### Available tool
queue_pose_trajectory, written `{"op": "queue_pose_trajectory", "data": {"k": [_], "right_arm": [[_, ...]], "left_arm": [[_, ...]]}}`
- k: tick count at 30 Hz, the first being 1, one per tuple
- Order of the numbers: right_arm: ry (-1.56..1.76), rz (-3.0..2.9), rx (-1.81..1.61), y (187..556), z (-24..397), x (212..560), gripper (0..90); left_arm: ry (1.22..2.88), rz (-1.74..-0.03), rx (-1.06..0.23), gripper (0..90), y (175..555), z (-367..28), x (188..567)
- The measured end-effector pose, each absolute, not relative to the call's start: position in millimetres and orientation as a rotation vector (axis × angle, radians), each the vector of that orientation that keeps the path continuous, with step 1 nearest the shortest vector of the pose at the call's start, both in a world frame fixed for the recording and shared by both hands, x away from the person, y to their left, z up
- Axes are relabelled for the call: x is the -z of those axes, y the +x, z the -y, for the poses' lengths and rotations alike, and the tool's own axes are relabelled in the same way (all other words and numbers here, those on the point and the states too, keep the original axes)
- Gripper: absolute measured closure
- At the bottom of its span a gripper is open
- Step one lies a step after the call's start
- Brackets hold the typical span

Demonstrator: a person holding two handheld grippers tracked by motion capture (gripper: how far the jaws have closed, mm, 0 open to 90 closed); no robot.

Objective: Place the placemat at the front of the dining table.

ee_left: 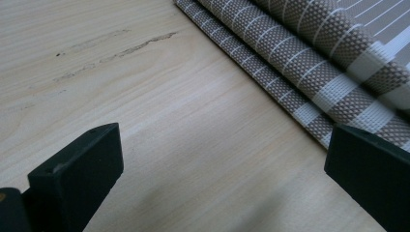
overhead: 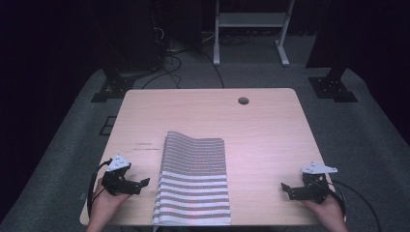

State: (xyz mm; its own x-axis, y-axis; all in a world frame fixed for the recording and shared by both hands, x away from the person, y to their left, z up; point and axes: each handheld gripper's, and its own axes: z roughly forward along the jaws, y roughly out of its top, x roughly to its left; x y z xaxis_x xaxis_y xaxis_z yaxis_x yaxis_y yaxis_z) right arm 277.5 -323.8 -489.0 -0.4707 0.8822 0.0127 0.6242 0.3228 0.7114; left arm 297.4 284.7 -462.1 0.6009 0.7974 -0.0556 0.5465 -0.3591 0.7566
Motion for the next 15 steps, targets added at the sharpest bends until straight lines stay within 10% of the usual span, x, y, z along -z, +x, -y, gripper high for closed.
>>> {"op": "queue_pose_trajectory", "data": {"k": [15], "right_arm": [[1.347,-2.207,-0.931,278,323,489,0.0]], "left_arm": [[2.036,-1.033,-0.4,0.0,294,-280,442]]}}
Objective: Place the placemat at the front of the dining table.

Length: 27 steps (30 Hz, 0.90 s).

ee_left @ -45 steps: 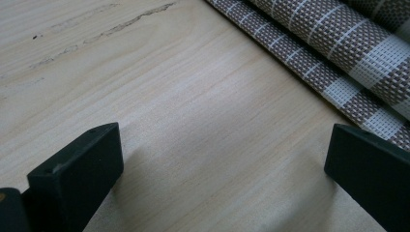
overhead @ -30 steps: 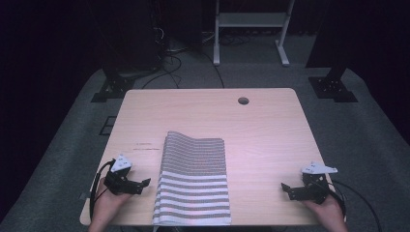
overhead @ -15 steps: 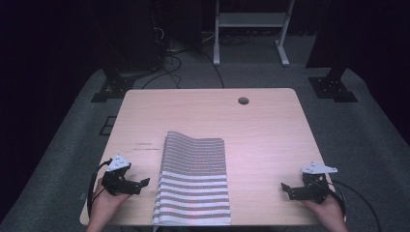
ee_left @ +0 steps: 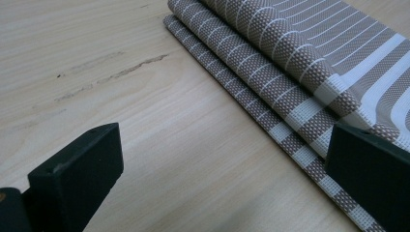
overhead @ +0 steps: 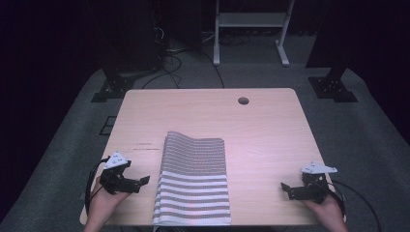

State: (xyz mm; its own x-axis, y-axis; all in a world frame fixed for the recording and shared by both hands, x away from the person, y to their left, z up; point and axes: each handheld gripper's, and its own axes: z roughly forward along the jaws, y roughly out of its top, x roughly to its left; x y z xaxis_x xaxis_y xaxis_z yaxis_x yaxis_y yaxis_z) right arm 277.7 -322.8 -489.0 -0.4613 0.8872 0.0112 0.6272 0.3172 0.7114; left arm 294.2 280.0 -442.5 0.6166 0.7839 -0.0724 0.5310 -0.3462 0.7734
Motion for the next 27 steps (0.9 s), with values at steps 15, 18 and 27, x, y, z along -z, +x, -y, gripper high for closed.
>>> {"op": "queue_pose_trajectory", "data": {"k": [15,18,27], "right_arm": [[1.355,-2.201,-0.928,276,323,489,0.0],[1.359,-2.197,-0.927,276,322,489,0.0],[1.361,-2.195,-0.926,275,322,489,0.0]], "left_arm": [[2.029,-0.976,-0.362,0.0,301,-258,425],[2.033,-0.961,-0.355,0.0,303,-252,423],[2.039,-0.941,-0.342,0.0,306,-240,420]]}}
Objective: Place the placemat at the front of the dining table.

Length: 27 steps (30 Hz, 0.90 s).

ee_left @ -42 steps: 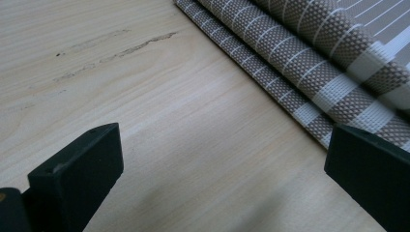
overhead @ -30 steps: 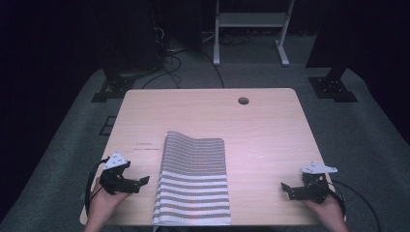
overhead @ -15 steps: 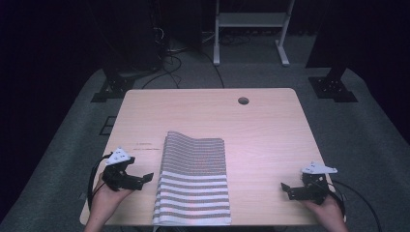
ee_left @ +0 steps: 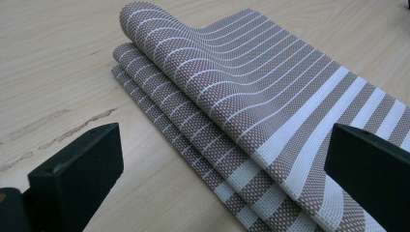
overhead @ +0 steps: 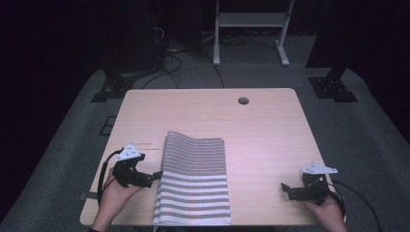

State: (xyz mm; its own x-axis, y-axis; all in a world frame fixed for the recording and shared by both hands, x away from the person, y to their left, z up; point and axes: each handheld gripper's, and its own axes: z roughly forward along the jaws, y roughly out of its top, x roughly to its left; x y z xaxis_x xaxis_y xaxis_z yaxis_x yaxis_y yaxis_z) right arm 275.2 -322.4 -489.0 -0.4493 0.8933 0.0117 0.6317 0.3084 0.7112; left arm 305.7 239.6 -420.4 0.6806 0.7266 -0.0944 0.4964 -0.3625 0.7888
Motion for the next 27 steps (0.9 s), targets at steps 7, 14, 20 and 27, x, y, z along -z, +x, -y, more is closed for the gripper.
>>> {"op": "queue_pose_trajectory", "data": {"k": [7,14,20,27], "right_arm": [[1.359,-2.195,-0.926,275,322,489,0.0],[1.359,-2.195,-0.926,275,322,489,0.0],[1.358,-2.195,-0.926,275,322,489,0.0],[1.358,-2.195,-0.926,275,323,489,0.0]], "left_arm": [[2.038,-0.92,-0.327,0.0,307,-231,420],[2.058,-0.895,-0.316,0.0,309,-221,422],[2.072,-0.892,-0.299,0.0,310,-214,428],[2.079,-0.883,-0.281,0.0,311,-207,433]]}}
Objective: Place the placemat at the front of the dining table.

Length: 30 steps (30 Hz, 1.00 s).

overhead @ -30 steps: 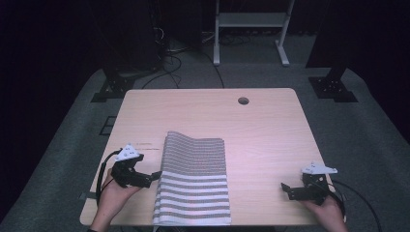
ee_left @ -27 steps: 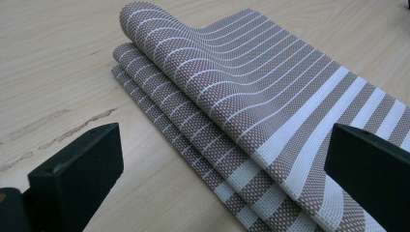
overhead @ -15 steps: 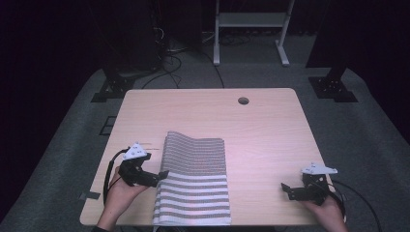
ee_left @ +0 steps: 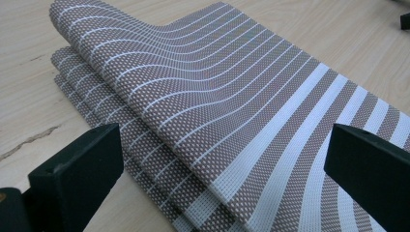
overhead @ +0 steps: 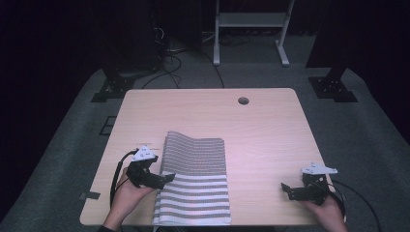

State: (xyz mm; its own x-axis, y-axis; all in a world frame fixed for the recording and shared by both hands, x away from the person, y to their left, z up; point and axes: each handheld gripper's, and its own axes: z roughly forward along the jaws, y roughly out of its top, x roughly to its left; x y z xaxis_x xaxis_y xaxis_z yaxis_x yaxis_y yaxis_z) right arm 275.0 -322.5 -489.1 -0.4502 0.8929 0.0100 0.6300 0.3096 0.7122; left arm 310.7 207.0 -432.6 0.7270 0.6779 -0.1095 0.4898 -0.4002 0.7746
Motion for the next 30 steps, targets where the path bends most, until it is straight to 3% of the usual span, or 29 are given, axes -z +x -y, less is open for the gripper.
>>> {"op": "queue_pose_trajectory", "data": {"k": [21,26,30], "right_arm": [[1.355,-2.198,-0.927,276,322,489,0.0],[1.355,-2.198,-0.927,276,322,489,0.0],[1.355,-2.198,-0.927,276,322,489,0.0]], "left_arm": [[2.182,-0.872,-0.253,0.0,311,-191,451],[2.202,-0.866,-0.274,5.8,310,-193,453],[2.196,-0.874,-0.29,17.1,307,-197,450]]}}
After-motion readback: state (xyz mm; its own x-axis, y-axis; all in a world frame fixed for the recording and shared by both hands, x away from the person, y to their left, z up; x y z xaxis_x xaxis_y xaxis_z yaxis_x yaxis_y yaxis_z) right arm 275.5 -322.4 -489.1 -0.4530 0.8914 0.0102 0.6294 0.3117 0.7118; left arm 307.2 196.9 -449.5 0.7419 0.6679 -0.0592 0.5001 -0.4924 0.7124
